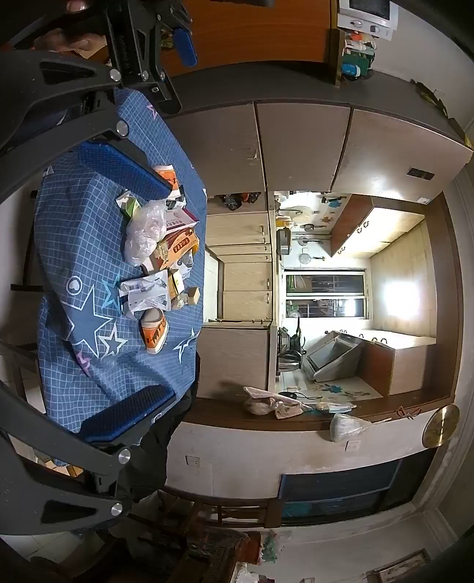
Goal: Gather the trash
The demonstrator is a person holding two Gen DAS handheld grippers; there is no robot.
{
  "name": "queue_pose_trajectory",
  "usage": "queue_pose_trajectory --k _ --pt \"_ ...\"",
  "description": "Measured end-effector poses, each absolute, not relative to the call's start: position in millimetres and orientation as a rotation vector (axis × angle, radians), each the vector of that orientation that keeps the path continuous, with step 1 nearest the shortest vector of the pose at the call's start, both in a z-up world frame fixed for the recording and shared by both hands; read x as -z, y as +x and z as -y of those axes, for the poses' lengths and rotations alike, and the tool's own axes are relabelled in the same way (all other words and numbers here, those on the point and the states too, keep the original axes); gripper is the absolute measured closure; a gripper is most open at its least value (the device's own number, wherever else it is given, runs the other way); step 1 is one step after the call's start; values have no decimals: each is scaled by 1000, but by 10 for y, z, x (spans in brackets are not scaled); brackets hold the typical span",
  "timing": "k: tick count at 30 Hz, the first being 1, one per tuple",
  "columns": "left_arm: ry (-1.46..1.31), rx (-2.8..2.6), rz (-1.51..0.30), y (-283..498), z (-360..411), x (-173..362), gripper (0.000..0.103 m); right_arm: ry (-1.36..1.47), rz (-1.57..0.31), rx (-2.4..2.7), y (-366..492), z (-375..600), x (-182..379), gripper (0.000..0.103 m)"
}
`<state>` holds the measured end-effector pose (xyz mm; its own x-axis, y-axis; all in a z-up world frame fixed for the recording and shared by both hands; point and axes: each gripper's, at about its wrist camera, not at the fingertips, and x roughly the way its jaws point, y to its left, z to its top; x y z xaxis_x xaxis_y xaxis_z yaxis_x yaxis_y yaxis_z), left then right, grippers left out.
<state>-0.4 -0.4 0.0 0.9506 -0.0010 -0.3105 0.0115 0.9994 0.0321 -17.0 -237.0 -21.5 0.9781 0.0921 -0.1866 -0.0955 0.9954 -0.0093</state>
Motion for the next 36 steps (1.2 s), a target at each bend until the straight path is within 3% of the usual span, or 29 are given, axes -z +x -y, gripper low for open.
queue_pose_trajectory --k 36 --pt "44 18 -368 166 75 154 4 -22 -211 -96 -83 2402 271 5"
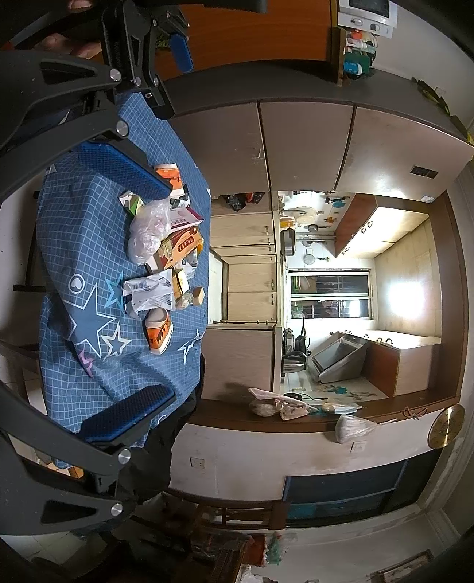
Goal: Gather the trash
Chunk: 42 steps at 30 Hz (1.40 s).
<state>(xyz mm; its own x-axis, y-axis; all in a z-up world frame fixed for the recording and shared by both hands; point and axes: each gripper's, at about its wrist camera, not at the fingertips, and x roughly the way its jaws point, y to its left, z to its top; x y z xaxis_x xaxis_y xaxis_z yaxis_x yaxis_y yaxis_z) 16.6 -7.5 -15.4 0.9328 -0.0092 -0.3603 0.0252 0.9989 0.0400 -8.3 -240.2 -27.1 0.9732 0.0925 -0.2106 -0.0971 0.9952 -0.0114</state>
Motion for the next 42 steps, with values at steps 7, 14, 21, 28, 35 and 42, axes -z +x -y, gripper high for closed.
queue_pose_trajectory --k 7,14,21,28,35,42 --pt "45 16 -372 164 79 136 4 -23 -214 -100 -83 2394 261 5" --pt "43 18 -377 173 74 134 4 -25 -219 -100 -83 2382 257 5" --pt "22 41 -416 246 37 166 4 -22 -222 -98 -67 2373 275 5" --pt "61 47 -387 230 104 205 4 -24 -229 -104 -59 2374 312 5" --pt "42 39 -341 217 72 160 4 -22 -227 -103 -52 2389 315 5" --pt "54 31 -310 168 62 111 4 -21 -225 -104 -52 2408 303 5"
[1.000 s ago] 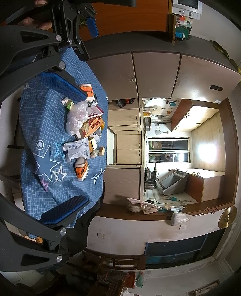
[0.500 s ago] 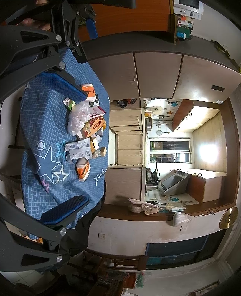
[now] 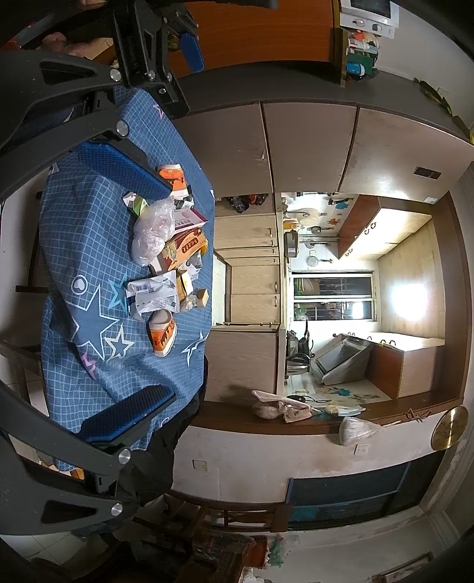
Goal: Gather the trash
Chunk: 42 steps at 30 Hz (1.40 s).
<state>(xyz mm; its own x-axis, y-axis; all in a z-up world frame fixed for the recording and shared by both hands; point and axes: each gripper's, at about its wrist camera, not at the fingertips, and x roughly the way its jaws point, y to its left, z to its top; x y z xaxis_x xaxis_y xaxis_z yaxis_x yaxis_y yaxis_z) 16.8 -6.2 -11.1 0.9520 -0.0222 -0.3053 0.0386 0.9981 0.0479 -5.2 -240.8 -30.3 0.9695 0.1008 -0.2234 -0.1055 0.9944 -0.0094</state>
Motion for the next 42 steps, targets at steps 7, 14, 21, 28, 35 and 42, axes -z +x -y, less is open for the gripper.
queue_pose_trajectory --k 7,14,21,28,35,42 --pt "56 35 -309 161 65 118 4 -23 -227 -105 -42 2418 302 5" --pt "57 36 -314 172 62 120 4 -22 -230 -107 -34 2410 303 5" --pt "61 37 -332 244 74 180 4 -26 -245 -110 -2 2393 337 5" --pt "60 34 -363 395 30 266 4 -41 -267 -121 112 2352 392 5" --pt "-9 34 -492 1006 -340 453 4 19 -485 -309 852 2507 728 14" --pt "-84 89 -618 1724 -681 844 4 28 -764 -380 2315 2429 1432 26"
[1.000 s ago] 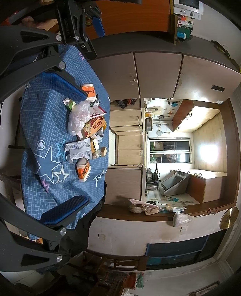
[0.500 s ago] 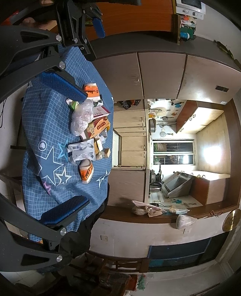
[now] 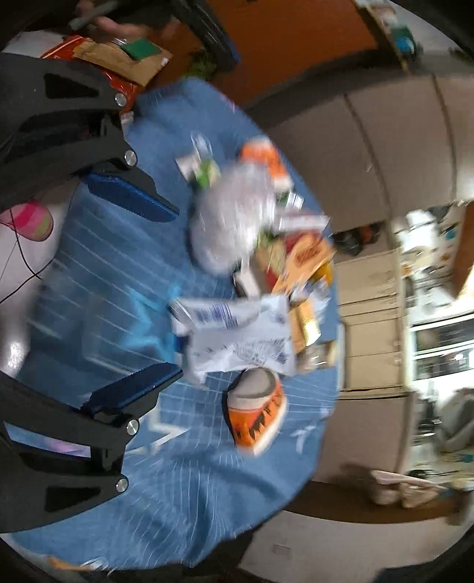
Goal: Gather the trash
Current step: 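Grasp the white sachet with the right gripper while the left gripper grasps the clear plastic bag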
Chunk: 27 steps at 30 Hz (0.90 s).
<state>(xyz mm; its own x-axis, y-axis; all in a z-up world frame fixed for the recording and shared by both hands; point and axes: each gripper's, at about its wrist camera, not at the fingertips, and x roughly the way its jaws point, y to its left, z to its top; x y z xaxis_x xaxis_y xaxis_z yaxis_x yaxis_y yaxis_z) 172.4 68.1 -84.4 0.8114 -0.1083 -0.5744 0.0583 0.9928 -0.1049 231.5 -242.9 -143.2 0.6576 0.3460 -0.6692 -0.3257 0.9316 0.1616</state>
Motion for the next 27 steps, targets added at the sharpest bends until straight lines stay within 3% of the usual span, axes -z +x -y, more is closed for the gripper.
queue_pose_trajectory --k 6,13,18,20,24,26,27 --pt "25 318 -589 2129 -274 959 4 22 -858 -321 2940 2369 1689 24" --pt "108 490 -565 2599 147 1092 4 9 -840 -403 2670 2450 1253 21" --pt "176 509 -608 2917 393 1346 5 -107 -867 -431 3042 2272 1268 21" --pt "154 512 -621 2979 426 1393 17 -124 -901 -446 3147 2264 1357 33" --pt "87 555 -677 3097 307 1452 47 -145 -958 -452 3340 2195 1492 43" --pt "82 573 -682 3124 322 1458 59 -140 -960 -456 3337 2200 1526 52" --pt "76 577 -685 3116 321 1450 71 -132 -960 -460 3351 2188 1521 57"
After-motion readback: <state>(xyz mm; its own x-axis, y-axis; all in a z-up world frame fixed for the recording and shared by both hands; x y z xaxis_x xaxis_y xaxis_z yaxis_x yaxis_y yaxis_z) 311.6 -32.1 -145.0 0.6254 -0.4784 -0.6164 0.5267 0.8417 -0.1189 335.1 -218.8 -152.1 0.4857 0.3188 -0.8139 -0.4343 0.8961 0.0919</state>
